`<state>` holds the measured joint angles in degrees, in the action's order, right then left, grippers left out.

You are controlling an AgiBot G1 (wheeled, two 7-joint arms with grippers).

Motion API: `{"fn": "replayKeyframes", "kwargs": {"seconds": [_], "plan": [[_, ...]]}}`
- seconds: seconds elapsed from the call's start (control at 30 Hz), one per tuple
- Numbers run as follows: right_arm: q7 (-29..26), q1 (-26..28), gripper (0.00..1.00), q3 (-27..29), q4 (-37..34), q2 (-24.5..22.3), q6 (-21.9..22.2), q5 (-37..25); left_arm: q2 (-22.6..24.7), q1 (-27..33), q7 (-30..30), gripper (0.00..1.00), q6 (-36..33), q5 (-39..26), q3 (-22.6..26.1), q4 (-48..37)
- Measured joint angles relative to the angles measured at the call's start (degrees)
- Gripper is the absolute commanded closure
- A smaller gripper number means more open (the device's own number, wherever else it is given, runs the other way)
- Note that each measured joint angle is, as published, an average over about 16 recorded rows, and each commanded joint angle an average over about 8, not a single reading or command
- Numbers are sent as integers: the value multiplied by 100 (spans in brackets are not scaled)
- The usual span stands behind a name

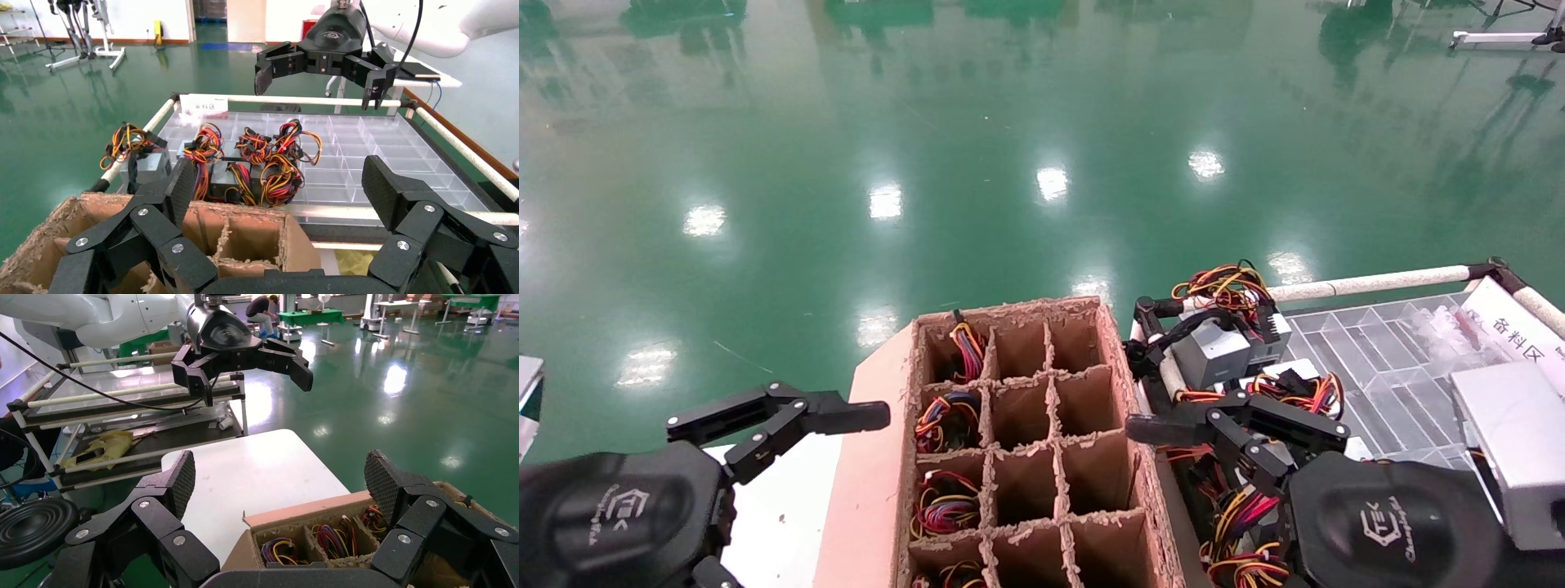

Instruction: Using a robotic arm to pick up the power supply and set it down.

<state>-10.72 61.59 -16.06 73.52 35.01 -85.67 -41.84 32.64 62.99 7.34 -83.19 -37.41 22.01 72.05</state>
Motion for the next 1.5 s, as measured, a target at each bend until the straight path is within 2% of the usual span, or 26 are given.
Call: {"fn": "replayKeyframes", "kwargs": {"seconds": [1.5], "plan": [[-1, 12, 0, -34, -18, 35, 3, -49, 0, 0, 0, 100, 0, 0, 0, 0]]}}
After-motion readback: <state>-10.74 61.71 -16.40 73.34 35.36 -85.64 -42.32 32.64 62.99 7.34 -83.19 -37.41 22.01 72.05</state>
